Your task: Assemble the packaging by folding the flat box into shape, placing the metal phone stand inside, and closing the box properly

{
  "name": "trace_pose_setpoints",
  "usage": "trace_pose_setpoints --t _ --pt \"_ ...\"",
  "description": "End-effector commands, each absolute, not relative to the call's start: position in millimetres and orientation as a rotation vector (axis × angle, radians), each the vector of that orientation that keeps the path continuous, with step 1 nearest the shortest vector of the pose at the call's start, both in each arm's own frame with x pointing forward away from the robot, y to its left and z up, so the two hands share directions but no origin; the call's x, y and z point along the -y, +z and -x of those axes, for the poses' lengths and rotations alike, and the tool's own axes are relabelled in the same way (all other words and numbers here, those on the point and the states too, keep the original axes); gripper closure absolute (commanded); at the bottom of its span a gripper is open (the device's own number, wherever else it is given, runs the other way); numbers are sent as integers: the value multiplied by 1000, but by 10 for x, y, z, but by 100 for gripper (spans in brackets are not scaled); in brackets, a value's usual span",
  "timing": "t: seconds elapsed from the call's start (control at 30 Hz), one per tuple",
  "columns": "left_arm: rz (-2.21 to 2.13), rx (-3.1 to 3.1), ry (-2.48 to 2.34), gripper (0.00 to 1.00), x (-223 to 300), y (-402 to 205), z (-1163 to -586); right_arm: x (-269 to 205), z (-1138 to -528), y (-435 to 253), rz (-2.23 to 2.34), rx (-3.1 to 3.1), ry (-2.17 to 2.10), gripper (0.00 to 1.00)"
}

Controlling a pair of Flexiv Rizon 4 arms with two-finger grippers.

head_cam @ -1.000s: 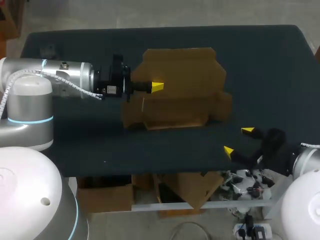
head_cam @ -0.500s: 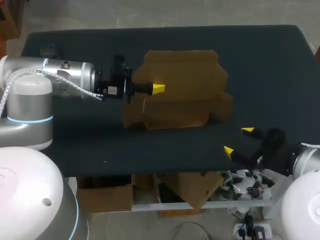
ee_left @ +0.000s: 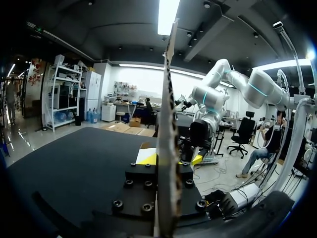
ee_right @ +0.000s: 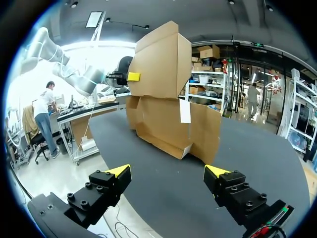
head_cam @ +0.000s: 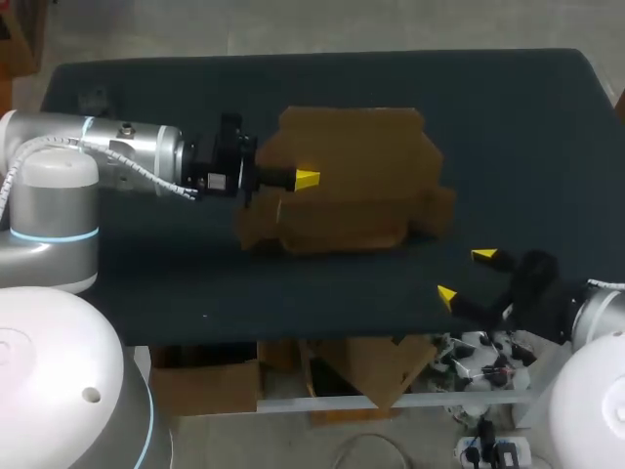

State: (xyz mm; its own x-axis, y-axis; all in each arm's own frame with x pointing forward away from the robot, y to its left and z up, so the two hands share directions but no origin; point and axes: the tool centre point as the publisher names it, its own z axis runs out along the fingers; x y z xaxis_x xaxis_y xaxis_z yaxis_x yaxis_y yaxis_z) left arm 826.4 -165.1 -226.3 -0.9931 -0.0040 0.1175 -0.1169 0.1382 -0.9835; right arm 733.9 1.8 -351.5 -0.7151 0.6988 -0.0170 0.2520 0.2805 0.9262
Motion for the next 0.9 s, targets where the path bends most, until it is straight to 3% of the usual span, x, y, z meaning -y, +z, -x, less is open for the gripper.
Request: trace_pose_setpoints --t 0.03,0.9 --pt "-106 2299 2002 100 1647 -2340 -8276 -15 -7333 -3522 -854 -2130 1427 0" --pt "-41 2334 1994 100 1695 -2473 -8244 -15 -7333 -3522 -854 -2130 1427 0"
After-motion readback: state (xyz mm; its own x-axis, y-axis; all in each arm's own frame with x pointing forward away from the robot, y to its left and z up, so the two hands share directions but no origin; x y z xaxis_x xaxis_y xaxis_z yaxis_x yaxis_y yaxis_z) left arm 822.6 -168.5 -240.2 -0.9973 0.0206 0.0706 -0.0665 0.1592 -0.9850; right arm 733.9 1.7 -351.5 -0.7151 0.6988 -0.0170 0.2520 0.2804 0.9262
